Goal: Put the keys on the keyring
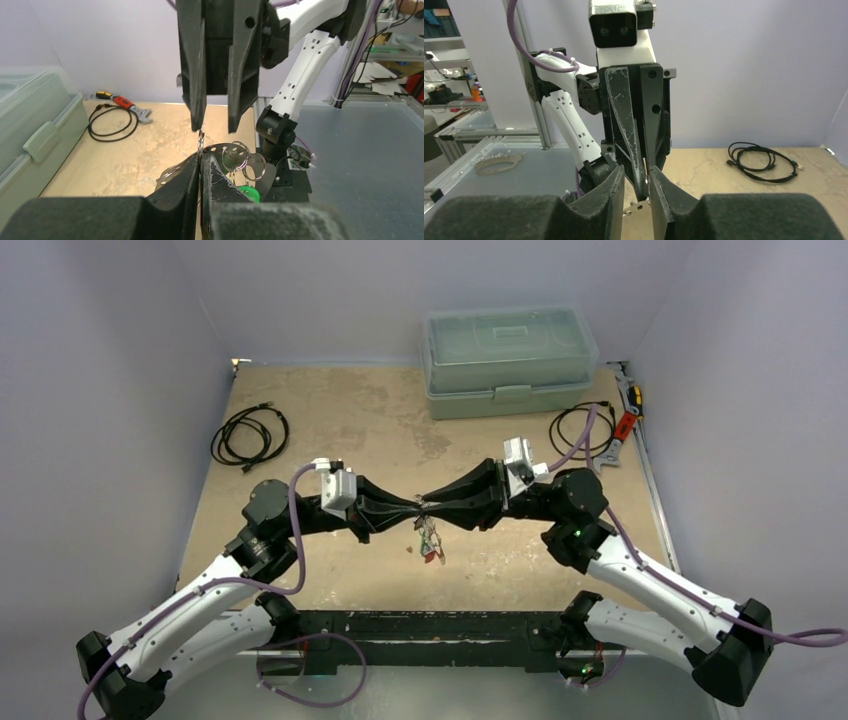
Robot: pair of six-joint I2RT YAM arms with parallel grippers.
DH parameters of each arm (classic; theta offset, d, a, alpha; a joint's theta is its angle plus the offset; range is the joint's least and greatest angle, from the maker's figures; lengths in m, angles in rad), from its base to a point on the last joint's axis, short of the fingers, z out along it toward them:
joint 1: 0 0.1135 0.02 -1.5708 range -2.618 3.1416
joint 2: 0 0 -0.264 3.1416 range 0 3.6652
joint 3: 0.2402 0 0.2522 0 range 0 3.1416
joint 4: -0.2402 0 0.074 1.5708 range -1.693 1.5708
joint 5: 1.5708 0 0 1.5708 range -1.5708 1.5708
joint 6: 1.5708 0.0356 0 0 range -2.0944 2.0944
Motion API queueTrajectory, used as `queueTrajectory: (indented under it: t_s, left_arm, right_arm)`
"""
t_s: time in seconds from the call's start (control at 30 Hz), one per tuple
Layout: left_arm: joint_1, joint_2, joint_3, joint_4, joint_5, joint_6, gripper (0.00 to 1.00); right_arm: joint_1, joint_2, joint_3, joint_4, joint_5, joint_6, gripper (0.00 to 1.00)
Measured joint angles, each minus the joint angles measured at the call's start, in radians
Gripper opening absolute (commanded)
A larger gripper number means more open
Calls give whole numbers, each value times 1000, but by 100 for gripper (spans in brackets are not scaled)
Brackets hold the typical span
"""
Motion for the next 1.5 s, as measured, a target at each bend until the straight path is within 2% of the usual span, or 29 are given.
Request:
queueTrajectory:
  t_s: [0.2, 0.33, 0.63, 0.87, 1.1, 1.5]
  left_arm:
    - [0, 0, 0, -40, -23, 26, 0]
    - [0, 0, 0, -55, -25, 37, 0]
    - [0, 12, 16, -113, -25, 73, 0]
    - [0, 24, 21, -132, -24, 79, 0]
    - [0, 25, 22, -151, -25, 93, 0]
    - [0, 26, 22, -168, -29, 97, 0]
  right_arm:
    - [3, -51, 42, -137, 39, -76, 37]
    - [3, -65, 109, -296, 70, -162, 39]
    - [4, -9, 335, -698, 103, -381, 40]
    - [4, 63, 440, -902, 90, -480, 38]
    - [5, 116, 458, -993, 68, -519, 37]
    - [5, 137, 459, -994, 53, -535, 31]
